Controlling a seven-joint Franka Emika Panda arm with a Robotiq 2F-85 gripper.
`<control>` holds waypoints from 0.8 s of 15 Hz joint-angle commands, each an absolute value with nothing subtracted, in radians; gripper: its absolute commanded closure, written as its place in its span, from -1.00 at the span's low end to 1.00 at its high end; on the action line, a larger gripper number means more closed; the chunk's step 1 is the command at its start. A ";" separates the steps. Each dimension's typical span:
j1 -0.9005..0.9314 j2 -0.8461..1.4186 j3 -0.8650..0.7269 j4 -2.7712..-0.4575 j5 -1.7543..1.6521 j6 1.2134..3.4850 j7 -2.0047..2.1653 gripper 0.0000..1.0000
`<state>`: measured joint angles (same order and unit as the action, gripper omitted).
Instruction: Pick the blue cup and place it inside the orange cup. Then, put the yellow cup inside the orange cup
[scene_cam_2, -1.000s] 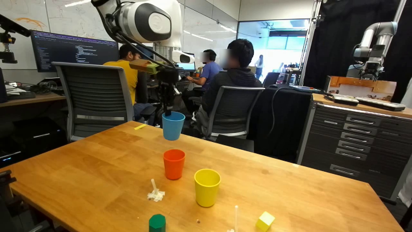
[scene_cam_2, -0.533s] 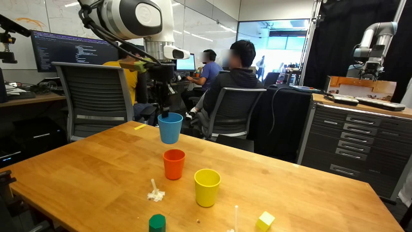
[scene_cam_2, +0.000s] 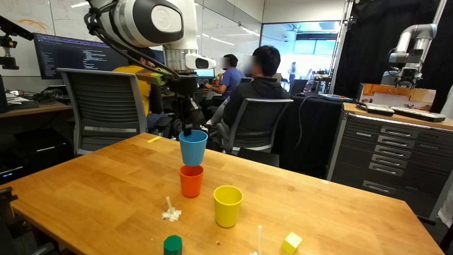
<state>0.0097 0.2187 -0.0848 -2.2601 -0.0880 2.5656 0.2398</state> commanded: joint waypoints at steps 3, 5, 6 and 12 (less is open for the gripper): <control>-0.005 0.243 -0.078 -2.244 -0.075 2.608 0.189 0.90; -0.010 0.256 -0.075 -2.233 -0.064 2.608 0.169 0.90; -0.012 0.264 -0.073 -2.228 -0.057 2.606 0.159 0.90; -0.027 0.305 -0.057 -2.204 -0.015 2.631 0.089 0.90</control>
<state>-0.0032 0.2769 -0.0813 -2.2366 -0.0558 2.6060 0.1498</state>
